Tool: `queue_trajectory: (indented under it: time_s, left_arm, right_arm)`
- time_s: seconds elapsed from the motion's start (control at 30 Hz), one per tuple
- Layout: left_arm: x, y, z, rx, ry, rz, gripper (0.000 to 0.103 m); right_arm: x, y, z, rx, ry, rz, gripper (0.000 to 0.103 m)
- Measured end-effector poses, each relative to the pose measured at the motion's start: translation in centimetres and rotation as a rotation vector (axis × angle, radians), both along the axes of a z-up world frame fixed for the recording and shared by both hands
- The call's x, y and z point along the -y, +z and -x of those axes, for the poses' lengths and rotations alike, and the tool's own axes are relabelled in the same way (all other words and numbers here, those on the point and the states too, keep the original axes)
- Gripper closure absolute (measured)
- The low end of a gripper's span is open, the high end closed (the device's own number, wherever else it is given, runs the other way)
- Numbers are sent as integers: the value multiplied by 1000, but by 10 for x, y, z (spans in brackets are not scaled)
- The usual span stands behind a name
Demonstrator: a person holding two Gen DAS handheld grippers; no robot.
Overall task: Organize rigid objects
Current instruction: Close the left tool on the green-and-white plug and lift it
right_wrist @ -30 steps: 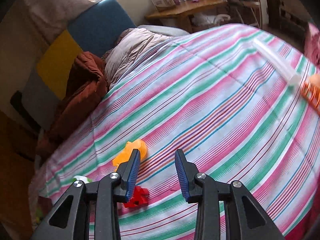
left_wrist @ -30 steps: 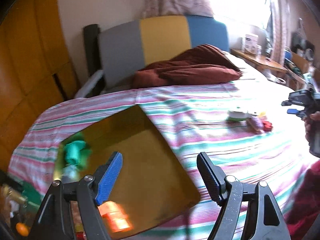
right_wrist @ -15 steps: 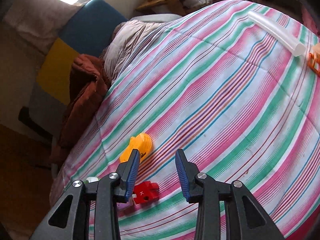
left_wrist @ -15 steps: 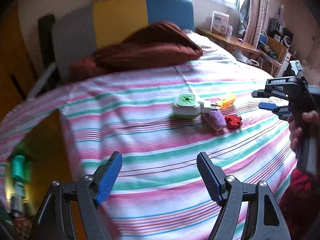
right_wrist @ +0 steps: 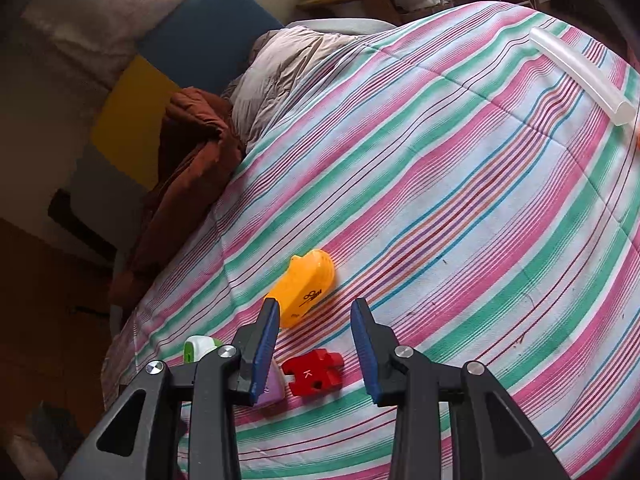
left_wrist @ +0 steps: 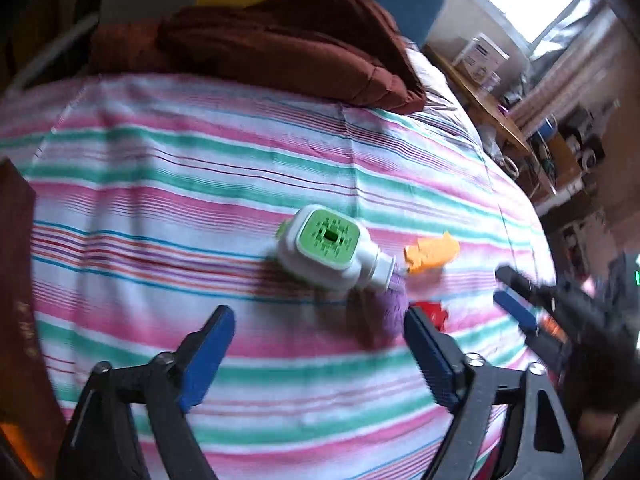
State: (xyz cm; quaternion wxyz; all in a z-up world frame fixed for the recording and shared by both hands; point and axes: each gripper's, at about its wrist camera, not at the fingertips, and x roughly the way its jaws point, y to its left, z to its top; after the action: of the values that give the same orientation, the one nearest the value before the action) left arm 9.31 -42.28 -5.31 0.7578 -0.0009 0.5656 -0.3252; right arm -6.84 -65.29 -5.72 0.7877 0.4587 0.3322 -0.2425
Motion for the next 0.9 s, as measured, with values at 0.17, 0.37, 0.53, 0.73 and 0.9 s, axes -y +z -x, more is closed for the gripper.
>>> queue_trajectory:
  time_s: [0.17,0.37,0.53,0.73,0.9]
  left_arm:
    - [21,-13,-23,-79,83,-4,12]
    - [45,-23,-41,-57,104,-61,12]
    - [63,-33,-47,-31,59,-116,12]
    - [65,-33,-37,48,-33,-150,30]
    - [46,-30,-24,113,-168,-155,32]
  right_arm:
    - [-1,2,1,22,9,-14,66]
    - [-3,1,-2,34,26,-28,66]
    - [-5,2,-5,34,36,-26,66]
    - [-5,-1,-7,24,38,-30,66]
    - [-5,-4,-8,0,37,-19,66]
